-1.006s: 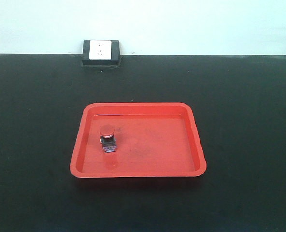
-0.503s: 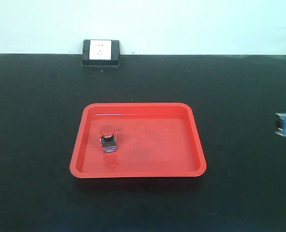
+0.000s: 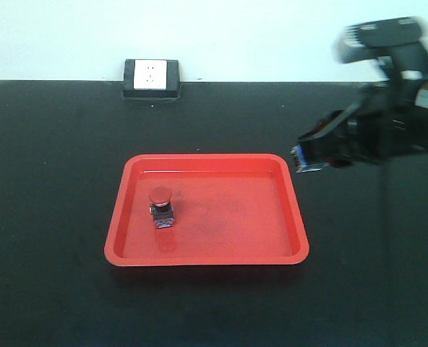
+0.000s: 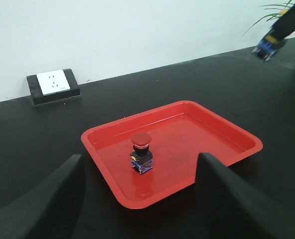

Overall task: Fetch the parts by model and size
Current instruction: 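Lower the yellow-capped button into the tray beside the red one with the right gripper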

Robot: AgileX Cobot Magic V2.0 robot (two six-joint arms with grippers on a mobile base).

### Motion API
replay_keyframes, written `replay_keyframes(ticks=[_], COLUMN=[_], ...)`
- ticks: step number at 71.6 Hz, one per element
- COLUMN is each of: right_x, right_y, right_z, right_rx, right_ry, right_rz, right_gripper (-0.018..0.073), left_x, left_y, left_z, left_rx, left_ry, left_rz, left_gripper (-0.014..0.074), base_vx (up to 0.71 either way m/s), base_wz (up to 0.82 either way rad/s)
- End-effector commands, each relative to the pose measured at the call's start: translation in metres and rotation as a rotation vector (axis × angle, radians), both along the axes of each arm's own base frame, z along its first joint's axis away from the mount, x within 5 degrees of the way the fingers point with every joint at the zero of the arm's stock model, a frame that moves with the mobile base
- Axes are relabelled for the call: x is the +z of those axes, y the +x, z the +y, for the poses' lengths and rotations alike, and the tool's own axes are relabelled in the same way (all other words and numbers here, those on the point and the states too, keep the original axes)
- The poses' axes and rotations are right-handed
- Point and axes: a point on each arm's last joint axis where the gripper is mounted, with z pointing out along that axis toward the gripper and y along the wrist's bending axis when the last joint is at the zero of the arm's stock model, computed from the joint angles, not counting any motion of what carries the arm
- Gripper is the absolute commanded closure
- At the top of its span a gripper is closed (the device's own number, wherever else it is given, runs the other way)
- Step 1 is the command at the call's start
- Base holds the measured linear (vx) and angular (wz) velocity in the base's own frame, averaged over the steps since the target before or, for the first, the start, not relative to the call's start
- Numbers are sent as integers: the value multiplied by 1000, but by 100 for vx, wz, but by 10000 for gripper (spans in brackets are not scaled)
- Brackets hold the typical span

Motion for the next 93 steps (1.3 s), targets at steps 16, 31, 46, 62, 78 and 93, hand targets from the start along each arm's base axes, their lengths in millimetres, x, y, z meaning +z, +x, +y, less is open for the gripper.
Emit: replay_keyframes(ticks=[16,31,46,62,78,93], right_x=[-27,-64,-98,-120,-129,-129], right_y=[78,106,121,130,133,132], right_z=[36,54,60,62,61,61], right_rx=[37,34,26,-11,-11,-9], right_ry=[-20,-37,-59,-67,-90,-93], right_rz=[159,247,307,343,344,355], right_gripper=[561,561,554,528,412,124], left_x=[14,14,14,14,14,14], left_y=[1,1,1,1,1,1], left_z=[-1,-1,-1,-1,-1,-1], left_rx=[-6,-6,-6,-6,-6,-6], left_ry=[-47,-48,-48,-48,-48,-48], left_rz=[-79,-80,-80,-80,-80,-80], left_gripper=[132,132,132,132,132,132], base_vx=[0,0,0,0,0,0], base_wz=[0,0,0,0,0,0])
